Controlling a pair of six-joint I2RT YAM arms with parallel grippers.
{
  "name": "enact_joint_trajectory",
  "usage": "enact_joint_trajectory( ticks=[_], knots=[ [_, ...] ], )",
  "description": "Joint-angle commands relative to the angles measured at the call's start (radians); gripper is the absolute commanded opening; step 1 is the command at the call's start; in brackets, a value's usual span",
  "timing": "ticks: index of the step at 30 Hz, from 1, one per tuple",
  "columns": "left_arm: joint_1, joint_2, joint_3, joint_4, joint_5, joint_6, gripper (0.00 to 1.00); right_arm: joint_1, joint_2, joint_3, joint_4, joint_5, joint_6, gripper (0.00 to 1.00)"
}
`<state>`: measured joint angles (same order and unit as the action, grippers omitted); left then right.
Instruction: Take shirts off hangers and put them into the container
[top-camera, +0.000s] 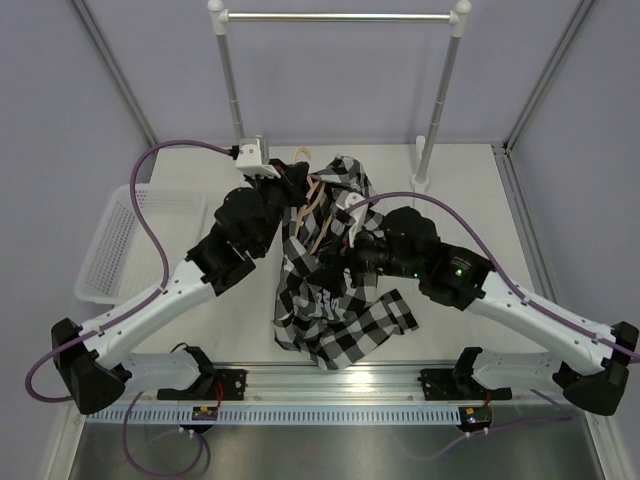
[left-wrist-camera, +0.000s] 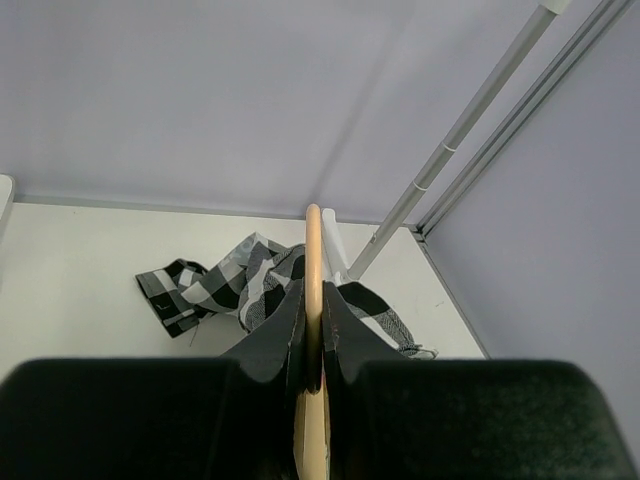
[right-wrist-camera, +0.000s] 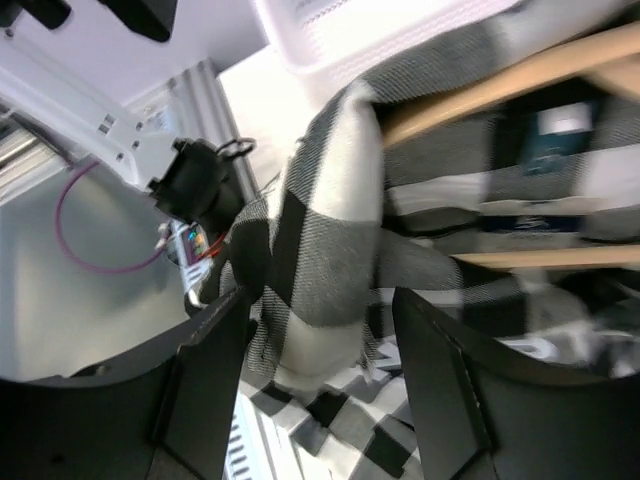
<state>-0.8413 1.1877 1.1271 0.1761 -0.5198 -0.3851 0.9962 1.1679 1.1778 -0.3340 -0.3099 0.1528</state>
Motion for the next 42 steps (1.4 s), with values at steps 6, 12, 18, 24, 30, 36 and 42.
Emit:
enact_joint_trajectory(
  ticks=[6, 12, 18, 24, 30, 36, 42],
  knots=[
    [0.004, -0.086, -0.013, 0.045, 0.075, 0.018, 0.00, -0.074, -0.102, 0.100, -0.065, 0.301, -0.041, 0.75],
    [0.004, -0.112, -0.013, 0.028, 0.106, 0.046, 0.00, -0.145, -0.047, 0.135, 0.003, 0.299, 0.069, 0.75],
    [0.004, -0.120, -0.030, 0.057, 0.164, 0.074, 0.00, -0.148, 0.042, 0.187, 0.050, 0.334, 0.238, 0.70],
    [0.004, -0.126, -0.055, 0.088, 0.185, 0.088, 0.00, -0.154, 0.062, 0.169, 0.133, 0.379, 0.413, 0.68],
    [0.004, -0.128, -0.058, 0.103, 0.184, 0.094, 0.00, -0.159, 0.085, 0.148, 0.159, 0.387, 0.496, 0.62],
    [0.004, -0.146, -0.079, 0.138, 0.176, 0.097, 0.00, -0.168, 0.076, 0.059, 0.197, 0.423, 0.617, 0.54],
    [0.004, -0.157, -0.087, 0.152, 0.173, 0.098, 0.00, -0.180, 0.075, 0.000, 0.237, 0.422, 0.676, 0.50]
  ],
)
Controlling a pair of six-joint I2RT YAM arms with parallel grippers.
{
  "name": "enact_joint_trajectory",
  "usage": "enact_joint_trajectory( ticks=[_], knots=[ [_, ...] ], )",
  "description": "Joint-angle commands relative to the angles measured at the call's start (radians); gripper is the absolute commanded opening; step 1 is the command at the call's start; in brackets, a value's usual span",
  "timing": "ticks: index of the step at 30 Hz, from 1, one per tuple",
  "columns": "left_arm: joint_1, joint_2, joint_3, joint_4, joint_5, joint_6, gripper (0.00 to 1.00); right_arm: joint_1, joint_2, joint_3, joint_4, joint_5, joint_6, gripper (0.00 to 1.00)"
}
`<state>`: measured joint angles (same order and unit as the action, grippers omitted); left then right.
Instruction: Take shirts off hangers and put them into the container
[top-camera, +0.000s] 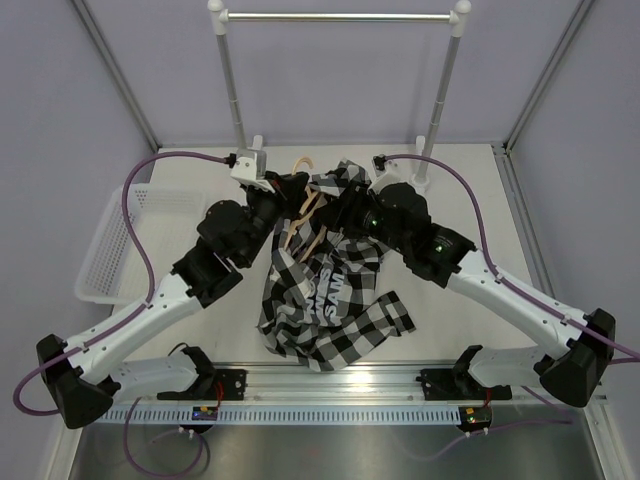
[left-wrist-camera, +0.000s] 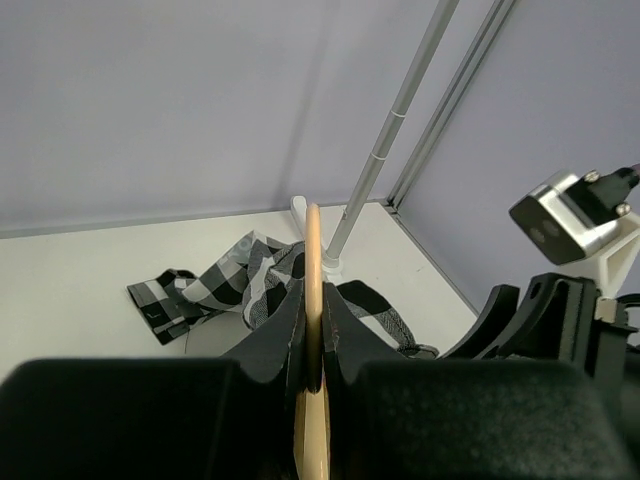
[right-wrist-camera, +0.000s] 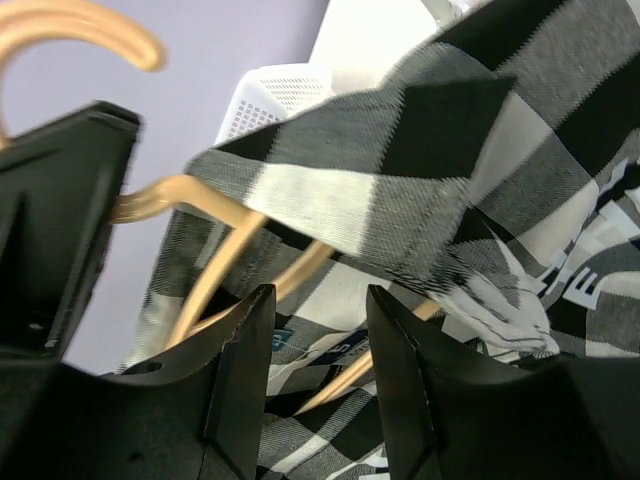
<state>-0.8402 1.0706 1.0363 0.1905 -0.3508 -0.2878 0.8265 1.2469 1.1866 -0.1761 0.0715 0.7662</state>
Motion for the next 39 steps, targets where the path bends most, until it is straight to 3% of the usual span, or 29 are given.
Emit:
enact_joint_trajectory(
  ticks=[1, 12, 20, 30, 32, 36, 37, 39],
  knots=[
    [0.003, -0.041, 0.004, 0.138, 0.007, -0.001, 0.00, -0.010, 0.003, -0.008, 0.081, 0.039, 0.067, 0.50],
    [0.001, -0.041, -0.004, 0.145, 0.021, -0.007, 0.00, -0.021, 0.052, -0.008, 0.165, 0.013, 0.114, 0.49],
    [0.001, -0.049, -0.022, 0.174, 0.035, -0.013, 0.00, -0.030, 0.074, -0.044, 0.234, 0.016, 0.159, 0.42],
    [0.001, -0.084, -0.071, 0.231, 0.094, -0.001, 0.00, -0.049, 0.079, -0.074, 0.276, -0.036, 0.176, 0.45],
    [0.001, -0.084, -0.071, 0.228, 0.110, 0.002, 0.00, -0.047, 0.077, -0.074, 0.283, -0.038, 0.174, 0.42],
    [0.001, -0.081, -0.070, 0.208, 0.128, 0.010, 0.00, -0.053, 0.068, -0.079, 0.286, -0.047, 0.165, 0.20],
    [0.001, -0.081, -0.068, 0.195, 0.130, 0.012, 0.00, -0.056, 0.062, -0.082, 0.288, -0.047, 0.165, 0.10],
    [0.001, -0.083, -0.064, 0.178, 0.127, 0.012, 0.08, -0.064, 0.040, -0.093, 0.288, -0.042, 0.166, 0.03]
  ],
)
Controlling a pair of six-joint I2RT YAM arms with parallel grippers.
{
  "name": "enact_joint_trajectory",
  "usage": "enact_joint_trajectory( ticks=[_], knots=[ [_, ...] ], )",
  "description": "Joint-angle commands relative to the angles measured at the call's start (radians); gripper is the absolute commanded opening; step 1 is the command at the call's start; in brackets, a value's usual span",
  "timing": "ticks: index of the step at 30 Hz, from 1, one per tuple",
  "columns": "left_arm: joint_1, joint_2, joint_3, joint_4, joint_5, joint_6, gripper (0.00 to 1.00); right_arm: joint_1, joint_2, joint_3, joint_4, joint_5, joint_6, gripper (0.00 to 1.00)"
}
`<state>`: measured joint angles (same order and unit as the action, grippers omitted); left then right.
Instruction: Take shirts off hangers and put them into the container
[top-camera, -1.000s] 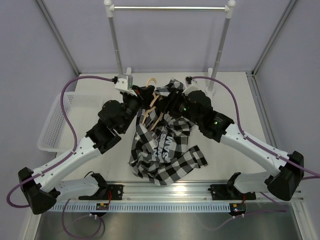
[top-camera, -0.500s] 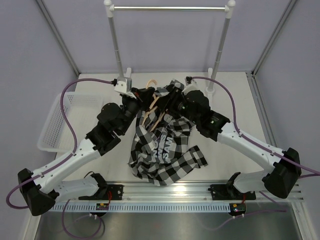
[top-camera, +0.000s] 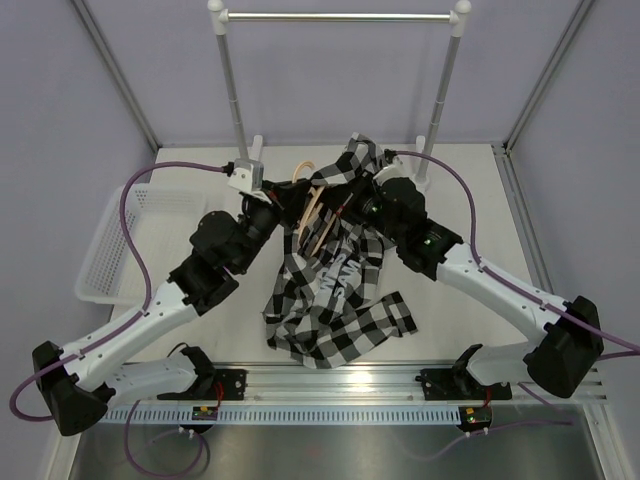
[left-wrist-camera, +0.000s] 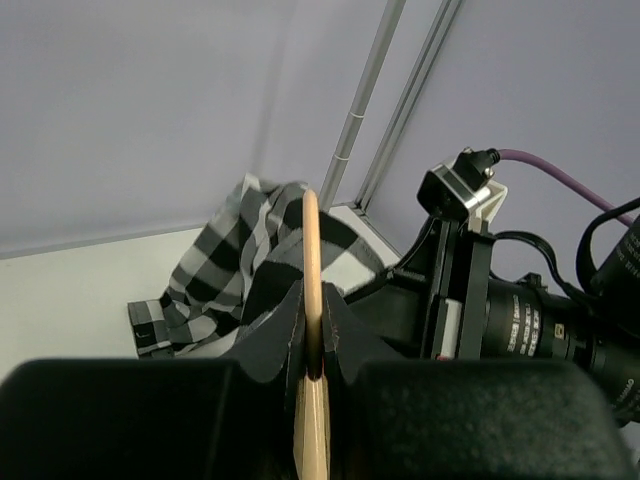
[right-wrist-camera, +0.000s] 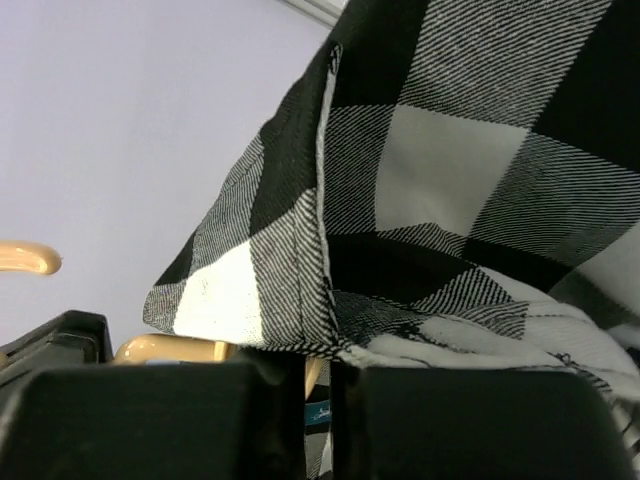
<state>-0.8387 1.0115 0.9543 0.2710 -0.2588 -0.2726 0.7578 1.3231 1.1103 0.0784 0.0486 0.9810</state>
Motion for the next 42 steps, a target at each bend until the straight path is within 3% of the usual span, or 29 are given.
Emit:
enact_joint_trajectory(
  ticks=[1, 4, 5, 8, 11, 18, 22, 27, 33, 42],
  knots=[
    [0.000, -0.027, 0.018, 0.077, 0.033, -0.005, 0.21, -0.003, -0.045, -0.021, 0.034, -0.015, -0.045, 0.00],
    [0.000, -0.034, 0.031, 0.025, 0.018, -0.011, 0.48, -0.017, -0.079, -0.040, 0.034, 0.005, -0.044, 0.00],
    [0.000, -0.040, 0.034, 0.008, 0.009, -0.014, 0.63, -0.028, -0.087, -0.044, 0.034, 0.014, -0.044, 0.00],
    [0.000, -0.060, 0.060, -0.079, -0.022, -0.030, 0.88, -0.047, -0.110, -0.055, 0.032, 0.033, -0.044, 0.00],
    [0.000, -0.100, 0.072, -0.162, -0.037, -0.062, 0.99, -0.066, -0.128, -0.063, 0.029, 0.062, -0.039, 0.00],
    [0.000, -0.177, 0.083, -0.421, -0.088, -0.198, 0.99, -0.104, -0.139, -0.043, 0.027, 0.134, -0.053, 0.00],
    [-0.002, -0.154, 0.110, -0.556, -0.062, -0.306, 0.92, -0.109, -0.131, -0.012, 0.011, 0.217, -0.085, 0.00],
    [-0.037, -0.084, 0.115, -0.581, -0.068, -0.370, 0.75, -0.107, -0.114, 0.022, 0.008, 0.299, -0.099, 0.00],
    [-0.091, 0.038, 0.190, -0.691, -0.129, -0.413, 0.74, -0.107, -0.088, 0.055, -0.008, 0.362, -0.131, 0.00],
    [-0.125, 0.065, 0.208, -0.699, -0.175, -0.412, 0.71, -0.109, -0.049, 0.072, -0.019, 0.395, -0.136, 0.00]
  ],
)
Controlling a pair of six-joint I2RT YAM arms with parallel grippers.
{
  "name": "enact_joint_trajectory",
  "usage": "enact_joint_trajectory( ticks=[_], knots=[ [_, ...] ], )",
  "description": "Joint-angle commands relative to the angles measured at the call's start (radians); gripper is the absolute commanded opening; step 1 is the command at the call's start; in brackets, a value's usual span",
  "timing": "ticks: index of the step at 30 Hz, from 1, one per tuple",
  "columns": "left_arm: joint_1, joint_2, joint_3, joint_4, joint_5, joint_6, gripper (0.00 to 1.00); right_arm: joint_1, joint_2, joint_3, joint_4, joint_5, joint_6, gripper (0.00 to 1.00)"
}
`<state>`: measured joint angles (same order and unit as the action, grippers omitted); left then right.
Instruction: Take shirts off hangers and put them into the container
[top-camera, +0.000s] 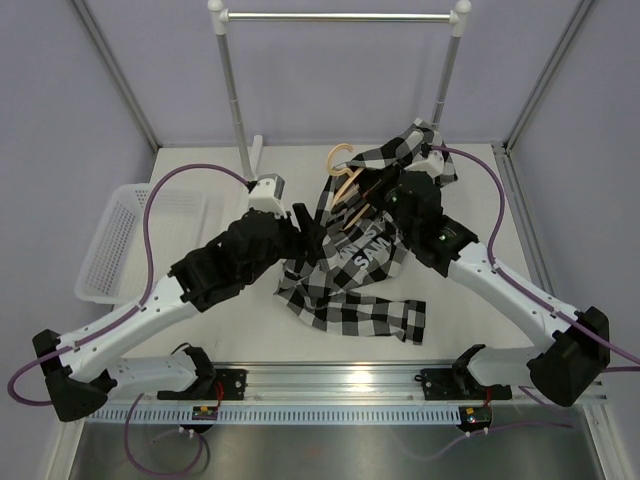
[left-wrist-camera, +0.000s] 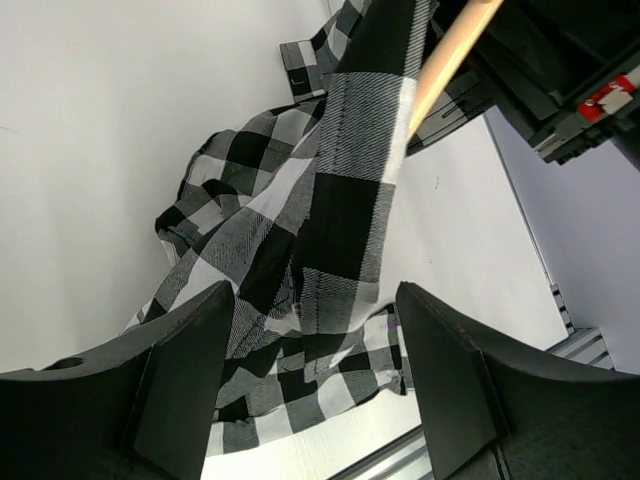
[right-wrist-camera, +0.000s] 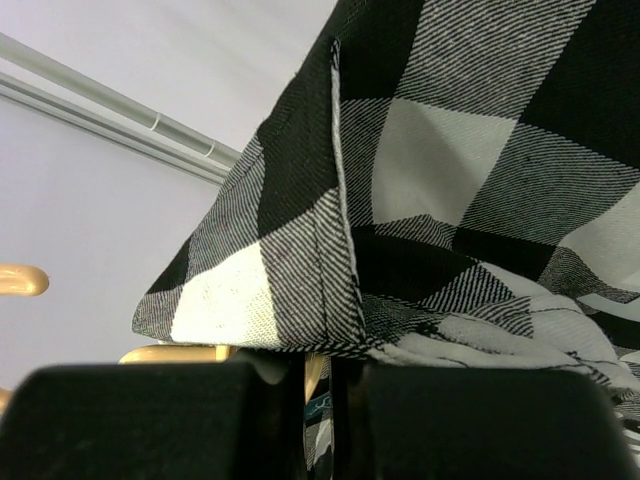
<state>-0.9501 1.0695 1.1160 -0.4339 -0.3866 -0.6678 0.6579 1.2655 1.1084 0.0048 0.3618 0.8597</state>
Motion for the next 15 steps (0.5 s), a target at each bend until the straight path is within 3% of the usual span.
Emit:
enact_joint_trajectory(
  ticks=[1, 10, 14, 15],
  knots=[
    [-0.028, 0.006, 0.047, 0.004, -0.058, -0.012, 0.70, -0.009, 0.014, 0.079, 0.049, 0.085, -0.014, 0.00],
    [-0.058, 0.070, 0.076, -0.046, -0.187, 0.013, 0.68, -0.009, 0.037, 0.093, 0.047, 0.083, 0.002, 0.00],
    [-0.058, 0.122, 0.102, -0.065, -0.219, 0.022, 0.57, -0.009, 0.038, 0.097, 0.040, 0.085, 0.002, 0.00],
    [-0.058, 0.142, 0.107, -0.075, -0.238, 0.020, 0.50, -0.009, 0.038, 0.096, 0.040, 0.086, 0.002, 0.00]
  ],
)
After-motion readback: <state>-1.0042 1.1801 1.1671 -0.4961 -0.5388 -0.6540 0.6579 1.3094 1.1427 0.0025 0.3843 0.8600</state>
